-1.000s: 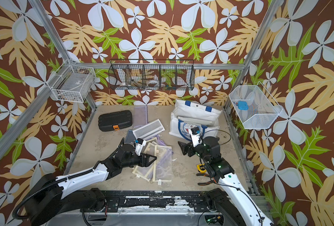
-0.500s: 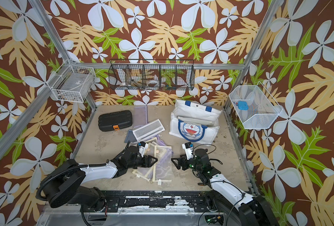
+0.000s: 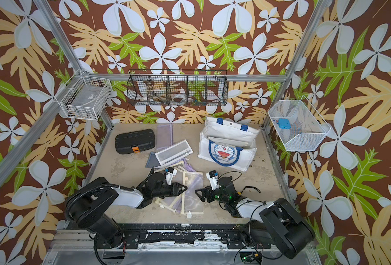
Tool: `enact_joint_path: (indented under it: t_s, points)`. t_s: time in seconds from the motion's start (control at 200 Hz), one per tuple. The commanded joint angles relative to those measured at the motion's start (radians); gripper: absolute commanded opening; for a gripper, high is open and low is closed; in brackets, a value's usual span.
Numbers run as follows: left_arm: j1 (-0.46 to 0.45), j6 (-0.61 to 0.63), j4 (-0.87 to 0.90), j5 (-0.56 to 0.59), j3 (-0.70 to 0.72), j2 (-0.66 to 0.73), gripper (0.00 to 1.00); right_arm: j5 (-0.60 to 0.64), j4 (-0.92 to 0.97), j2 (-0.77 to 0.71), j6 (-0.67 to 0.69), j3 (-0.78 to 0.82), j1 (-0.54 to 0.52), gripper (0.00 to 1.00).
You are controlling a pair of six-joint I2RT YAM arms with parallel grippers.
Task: Put the pencil pouch into the canvas bag
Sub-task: Pick up the pencil case from the pencil case.
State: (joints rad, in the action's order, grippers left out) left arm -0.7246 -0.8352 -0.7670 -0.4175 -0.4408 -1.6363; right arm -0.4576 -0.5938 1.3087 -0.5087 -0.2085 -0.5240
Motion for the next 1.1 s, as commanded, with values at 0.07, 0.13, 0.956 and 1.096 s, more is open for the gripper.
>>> enact_joint_path:
  t_s: [0.07, 0.13, 0.956, 1.096]
  points:
    - [0.002, -0.036, -0.105, -0.064, -0.012, -0.001, 0.0, -0.011, -0.057, 0.02, -0.006, -0.016, -0.027, 0.84]
    - [0.002, -0.038, -0.111, -0.068, -0.006, 0.019, 0.0, -0.009, -0.033, -0.011, 0.002, -0.021, -0.033, 0.84]
    - [0.002, 0.331, 0.341, 0.013, -0.064, 0.79, 0.0, -0.188, 0.237, -0.615, 0.104, -0.211, -0.045, 0.95]
    - [0.003, 0.327, 0.29, -0.036, -0.047, 0.834, 0.0, -0.188, 0.228, -0.624, 0.11, -0.215, -0.045, 0.95]
